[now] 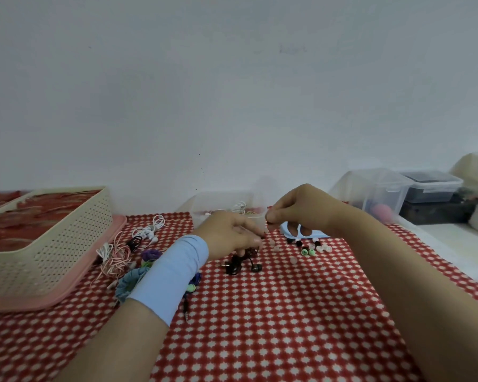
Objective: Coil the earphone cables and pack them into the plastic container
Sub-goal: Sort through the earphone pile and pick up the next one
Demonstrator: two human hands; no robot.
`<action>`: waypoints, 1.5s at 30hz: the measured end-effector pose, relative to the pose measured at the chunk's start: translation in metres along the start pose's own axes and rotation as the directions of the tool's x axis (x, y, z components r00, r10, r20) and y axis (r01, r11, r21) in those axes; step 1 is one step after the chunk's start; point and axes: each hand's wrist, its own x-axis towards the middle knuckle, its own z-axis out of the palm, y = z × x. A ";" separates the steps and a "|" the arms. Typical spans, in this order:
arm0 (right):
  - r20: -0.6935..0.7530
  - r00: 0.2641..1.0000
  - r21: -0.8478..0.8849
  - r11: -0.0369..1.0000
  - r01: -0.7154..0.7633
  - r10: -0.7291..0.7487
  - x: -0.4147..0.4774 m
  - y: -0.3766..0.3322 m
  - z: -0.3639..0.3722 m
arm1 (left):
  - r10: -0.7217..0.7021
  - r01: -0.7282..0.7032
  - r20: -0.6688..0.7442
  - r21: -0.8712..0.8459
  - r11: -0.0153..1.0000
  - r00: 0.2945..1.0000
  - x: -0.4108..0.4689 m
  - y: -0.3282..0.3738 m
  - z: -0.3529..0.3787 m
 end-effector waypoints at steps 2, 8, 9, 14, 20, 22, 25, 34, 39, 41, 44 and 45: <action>-0.023 1.000 0.165 0.986 0.003 0.001 0.000 -0.001 0.002 | -0.072 0.061 -0.059 -0.170 0.984 0.996 0.001 -0.007 -0.003; 0.090 0.995 0.479 0.875 -0.078 0.039 0.004 0.001 0.014 | -0.133 0.078 -0.072 -0.514 0.854 0.988 0.006 -0.018 0.000; 0.097 0.994 0.484 0.871 -0.083 0.041 0.005 0.001 0.016 | -0.126 0.064 -0.074 -0.552 0.831 0.989 0.006 -0.018 0.000; 0.129 0.992 0.560 0.825 -0.079 0.007 0.006 0.000 0.026 | -0.085 -0.003 -0.119 -0.596 0.803 0.989 0.005 -0.017 -0.002; 0.095 0.995 0.566 0.823 -0.045 -0.011 0.009 0.000 0.031 | -0.077 -0.010 -0.119 -0.602 0.799 0.990 0.005 -0.019 -0.003; 0.090 0.996 0.562 0.827 -0.027 -0.029 0.009 -0.001 0.032 | -0.073 -0.013 -0.119 -0.602 0.798 0.990 0.005 -0.019 -0.003; 0.086 0.996 0.561 0.828 -0.020 -0.034 0.009 -0.001 0.033 | -0.066 -0.027 -0.130 -0.604 0.797 0.989 0.005 -0.020 -0.003; 0.063 0.998 0.576 0.817 -0.031 -0.006 0.008 -0.002 0.036 | -0.042 -0.062 -0.164 -0.581 0.811 0.986 0.006 -0.021 -0.004; 0.037 0.999 0.516 0.855 -0.042 0.026 0.005 -0.003 0.035 | -0.034 -0.065 -0.205 -0.459 0.886 0.978 0.007 -0.019 -0.003; 0.013 1.000 0.496 0.868 -0.024 0.020 0.004 -0.002 0.034 | -0.049 -0.058 -0.212 -0.467 0.882 0.976 0.008 -0.019 -0.002; 0.011 1.000 0.522 0.853 -0.014 0.010 0.005 0.000 0.035 | -0.068 -0.052 -0.210 -0.518 0.854 0.975 0.008 -0.017 0.001; 0.027 1.000 0.546 0.837 -0.024 0.010 0.005 0.001 0.034 | -0.067 -0.054 -0.204 -0.538 0.841 0.977 0.008 -0.016 0.002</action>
